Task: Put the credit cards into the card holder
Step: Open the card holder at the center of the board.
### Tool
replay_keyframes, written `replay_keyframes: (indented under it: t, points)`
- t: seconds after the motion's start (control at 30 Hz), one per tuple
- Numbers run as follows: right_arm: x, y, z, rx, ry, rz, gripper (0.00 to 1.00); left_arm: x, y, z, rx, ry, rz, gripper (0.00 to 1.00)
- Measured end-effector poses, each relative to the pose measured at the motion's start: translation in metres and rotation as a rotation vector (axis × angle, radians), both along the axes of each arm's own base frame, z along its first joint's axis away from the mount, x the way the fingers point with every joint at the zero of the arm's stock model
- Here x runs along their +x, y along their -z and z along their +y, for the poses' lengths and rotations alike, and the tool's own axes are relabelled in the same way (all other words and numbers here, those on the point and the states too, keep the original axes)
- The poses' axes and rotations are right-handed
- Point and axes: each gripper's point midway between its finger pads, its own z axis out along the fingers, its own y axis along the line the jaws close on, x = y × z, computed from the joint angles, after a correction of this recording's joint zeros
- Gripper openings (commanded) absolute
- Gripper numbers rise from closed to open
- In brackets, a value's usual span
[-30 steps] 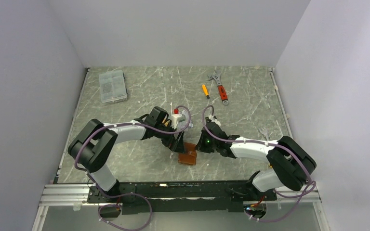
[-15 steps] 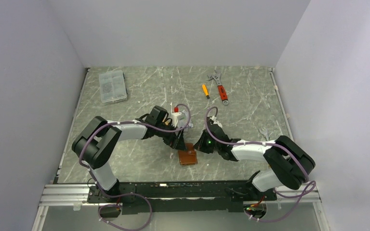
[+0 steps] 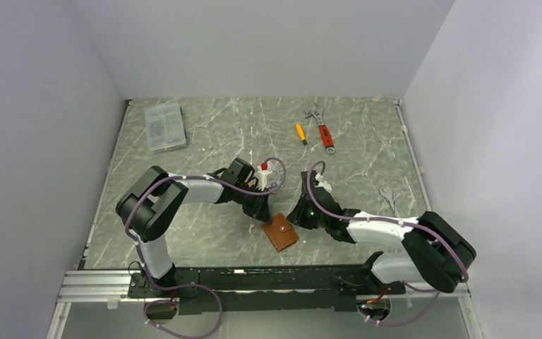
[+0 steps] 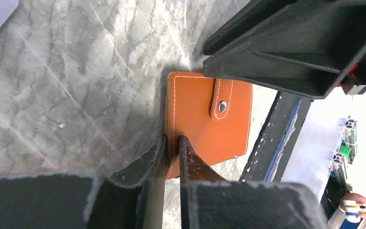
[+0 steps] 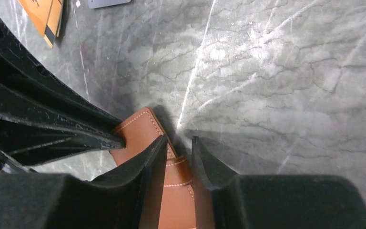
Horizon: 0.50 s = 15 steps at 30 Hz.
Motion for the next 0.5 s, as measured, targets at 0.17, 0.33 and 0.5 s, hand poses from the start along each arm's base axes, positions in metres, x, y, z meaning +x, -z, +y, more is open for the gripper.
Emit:
replay_keyframes:
  t: [0.17, 0.33, 0.5]
  points:
    - [-0.005, -0.008, -0.009, -0.057, -0.024, -0.035, 0.64, 0.002, -0.001, 0.002, 0.036, 0.024, 0.002, 0.0]
    - [-0.016, -0.011, -0.023, -0.152, -0.079, -0.072, 0.69, 0.009, -0.002, 0.005, 0.072, 0.077, -0.043, 0.0]
    - [-0.035, -0.009, -0.014, -0.257, -0.192, -0.107, 0.7, 0.015, -0.006, 0.008, 0.104, 0.12, -0.098, 0.0]
